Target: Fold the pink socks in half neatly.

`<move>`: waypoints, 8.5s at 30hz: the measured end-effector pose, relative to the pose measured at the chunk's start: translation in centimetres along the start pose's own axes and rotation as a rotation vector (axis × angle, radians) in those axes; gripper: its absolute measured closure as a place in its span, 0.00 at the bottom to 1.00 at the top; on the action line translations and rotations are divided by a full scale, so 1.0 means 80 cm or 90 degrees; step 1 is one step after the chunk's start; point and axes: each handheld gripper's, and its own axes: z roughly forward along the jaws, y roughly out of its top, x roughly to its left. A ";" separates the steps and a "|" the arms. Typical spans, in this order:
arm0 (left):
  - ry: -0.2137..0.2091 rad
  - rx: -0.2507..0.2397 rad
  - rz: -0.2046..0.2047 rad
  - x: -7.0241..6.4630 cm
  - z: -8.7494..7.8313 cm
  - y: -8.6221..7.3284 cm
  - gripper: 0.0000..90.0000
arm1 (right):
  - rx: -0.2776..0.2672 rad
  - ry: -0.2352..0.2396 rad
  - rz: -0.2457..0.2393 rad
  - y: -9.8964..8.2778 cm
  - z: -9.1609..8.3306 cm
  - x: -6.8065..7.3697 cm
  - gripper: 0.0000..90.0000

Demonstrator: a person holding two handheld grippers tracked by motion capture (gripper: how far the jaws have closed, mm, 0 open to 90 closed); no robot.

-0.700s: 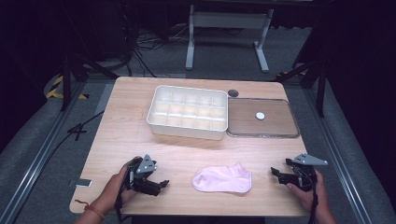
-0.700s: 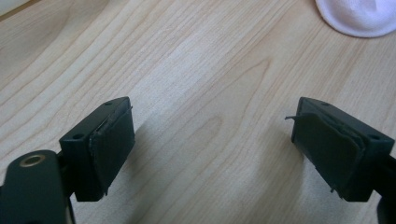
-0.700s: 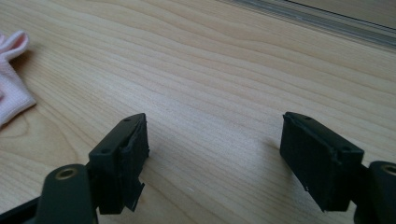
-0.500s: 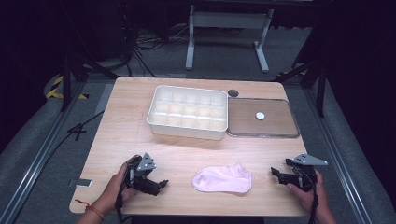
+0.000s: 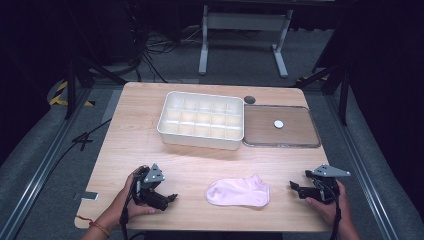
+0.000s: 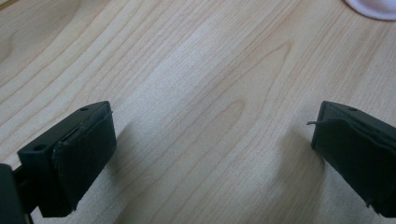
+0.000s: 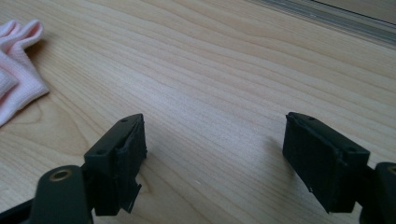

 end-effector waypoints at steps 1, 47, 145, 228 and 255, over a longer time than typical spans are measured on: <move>-0.003 -0.001 0.004 0.001 0.000 0.000 0.00 | -0.002 0.000 0.004 -0.001 -0.001 0.001 0.26; -0.001 0.019 0.005 -0.001 0.001 0.008 0.02 | -0.057 0.188 -0.178 0.053 0.007 0.133 0.87; -0.174 -0.058 -0.003 -0.082 0.057 0.101 0.90 | 0.025 0.212 -0.307 0.086 0.070 0.235 0.99; -0.120 -0.101 -0.015 -0.051 0.021 0.094 0.92 | 0.018 0.239 -0.282 0.132 0.074 0.222 0.92; -0.129 -0.089 0.025 -0.075 0.034 0.130 0.92 | 0.017 0.207 -0.257 0.130 0.058 0.182 0.93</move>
